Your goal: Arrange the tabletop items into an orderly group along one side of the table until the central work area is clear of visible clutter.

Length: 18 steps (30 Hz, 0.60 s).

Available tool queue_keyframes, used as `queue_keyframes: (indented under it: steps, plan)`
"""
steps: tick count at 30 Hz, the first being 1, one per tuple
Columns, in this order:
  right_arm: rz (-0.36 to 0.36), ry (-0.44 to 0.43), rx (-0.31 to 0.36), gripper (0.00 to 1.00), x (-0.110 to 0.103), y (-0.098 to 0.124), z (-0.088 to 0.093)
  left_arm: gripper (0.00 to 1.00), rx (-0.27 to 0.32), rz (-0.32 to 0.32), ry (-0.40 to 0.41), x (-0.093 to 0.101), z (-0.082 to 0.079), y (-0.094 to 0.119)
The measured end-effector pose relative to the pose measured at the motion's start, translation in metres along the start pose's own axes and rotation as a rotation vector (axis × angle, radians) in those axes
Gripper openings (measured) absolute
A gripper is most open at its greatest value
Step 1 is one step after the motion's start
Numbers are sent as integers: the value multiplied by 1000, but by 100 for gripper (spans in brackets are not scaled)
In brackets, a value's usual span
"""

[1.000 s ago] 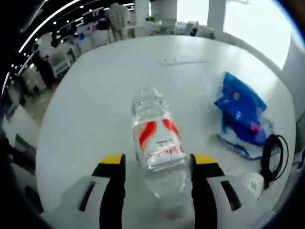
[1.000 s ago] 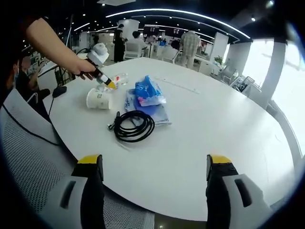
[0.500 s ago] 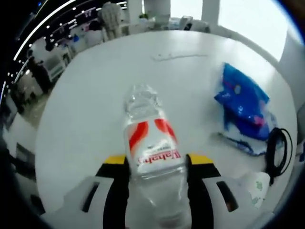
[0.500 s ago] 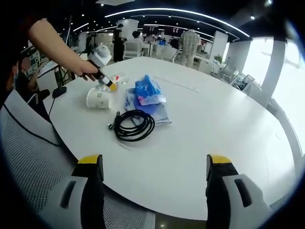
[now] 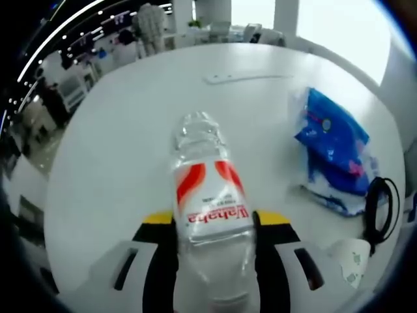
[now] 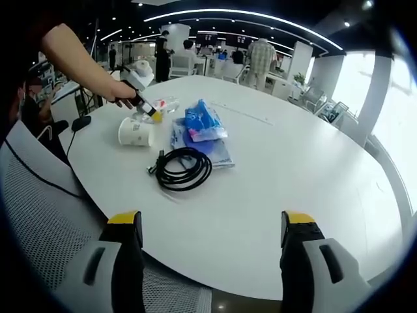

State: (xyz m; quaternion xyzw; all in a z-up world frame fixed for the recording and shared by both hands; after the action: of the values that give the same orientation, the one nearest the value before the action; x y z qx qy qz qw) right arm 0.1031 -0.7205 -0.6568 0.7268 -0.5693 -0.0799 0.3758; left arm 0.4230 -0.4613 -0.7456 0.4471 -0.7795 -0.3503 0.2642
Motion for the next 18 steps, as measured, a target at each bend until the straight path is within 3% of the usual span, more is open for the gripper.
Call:
queue_keyframes:
  steps: [5,9,18]
  plan:
    - [1,4,-3,87,0,0,0,39,5,5,-21,1,0,1]
    - [0,6,-3,87,-1,0,0,39,-35,36,-27,1,2,1]
    - [-1,12,-4,87,-1,0,0,38,-62,50,-120,4,2,3]
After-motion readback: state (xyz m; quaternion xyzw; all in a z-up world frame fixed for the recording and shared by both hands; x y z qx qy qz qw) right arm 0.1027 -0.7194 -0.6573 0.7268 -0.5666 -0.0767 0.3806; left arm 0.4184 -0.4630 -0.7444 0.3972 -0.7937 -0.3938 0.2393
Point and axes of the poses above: the point that each gripper's makers call its tool centre point, and the gripper's own axes: y roughly backward along the fingers, x roughly to its right, z roughly out of its underside, the point moved 2 cm from there along y, roughly backward along the fingers, and after that the axes turned 11 degrees about y, right-handed, at the moved point
